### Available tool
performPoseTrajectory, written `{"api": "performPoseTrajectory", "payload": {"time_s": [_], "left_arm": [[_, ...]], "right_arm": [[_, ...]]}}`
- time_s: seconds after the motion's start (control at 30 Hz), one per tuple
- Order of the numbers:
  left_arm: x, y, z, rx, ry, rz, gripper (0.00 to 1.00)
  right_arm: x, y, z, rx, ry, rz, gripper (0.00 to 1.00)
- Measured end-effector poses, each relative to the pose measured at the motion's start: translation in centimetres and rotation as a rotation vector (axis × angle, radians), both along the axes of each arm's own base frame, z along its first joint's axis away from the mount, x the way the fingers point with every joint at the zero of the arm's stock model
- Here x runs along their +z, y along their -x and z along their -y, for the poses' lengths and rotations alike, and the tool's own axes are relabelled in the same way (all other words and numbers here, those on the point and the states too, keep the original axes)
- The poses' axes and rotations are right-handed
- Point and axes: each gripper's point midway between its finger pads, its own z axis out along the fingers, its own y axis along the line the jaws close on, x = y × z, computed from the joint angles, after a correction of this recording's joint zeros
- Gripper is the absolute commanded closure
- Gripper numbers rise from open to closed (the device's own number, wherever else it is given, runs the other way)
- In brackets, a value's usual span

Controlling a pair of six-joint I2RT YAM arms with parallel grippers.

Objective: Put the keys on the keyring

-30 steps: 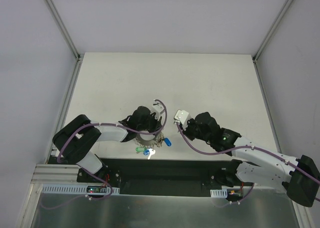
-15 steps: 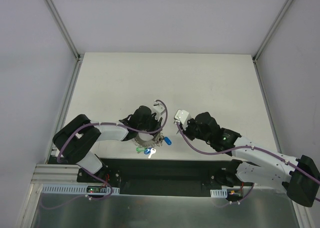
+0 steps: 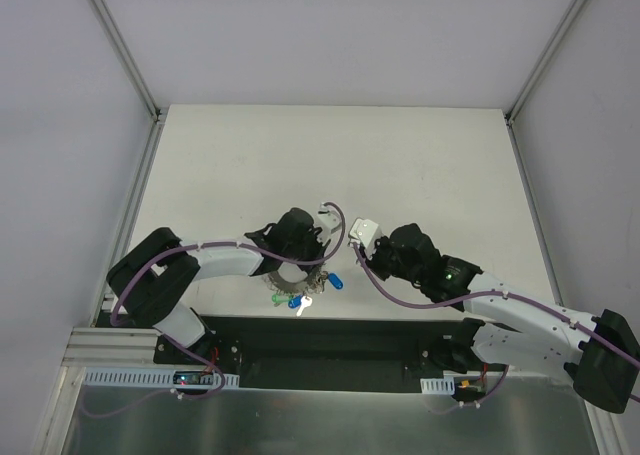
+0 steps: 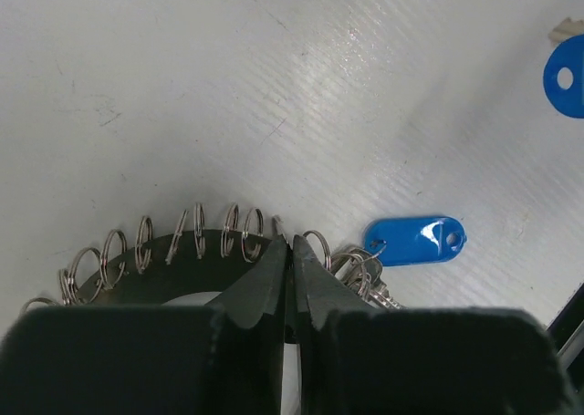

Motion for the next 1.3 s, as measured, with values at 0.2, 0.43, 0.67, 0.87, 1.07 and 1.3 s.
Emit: {"api": "performPoseTrajectory", "payload": {"time_s": [0.2,0.43,0.67,0.87,1.07,1.3], "left_arm": [[0.0,0.2,0.1,-0.015,-0.017,-0.005,1.0],[0.9,0.7,-0.3,-0.044,0.042,0.067,1.0],[3.2,1.6,-1.0,-0.102,0.255,0.188,1.0],[5.5,2.7,-0.8,-0.212,0.411,0.277,1.0],[7.1,4.6,-0.3,-0.356,0.509,0.335,1.0],[8.2,6.0,0.1,-0.455,0.562,0.36,1.0]], "right_arm": [[0.0,0.0,0.0,0.0,0.0,0.0,0.99],[0.5,0.2,-0.1,0.013,-0.019,0.003,0.99],[1.2,1.2,-0.7,0.071,-0.055,-0.005,0.99],[1.2,2.1,-1.3,0.138,-0.04,-0.033,0.99],[1.9,2.7,-3.1,0.224,-0.015,-0.044,0.99],[1.3,3.0,-4.3,0.288,0.026,-0.054,0.99]]}}
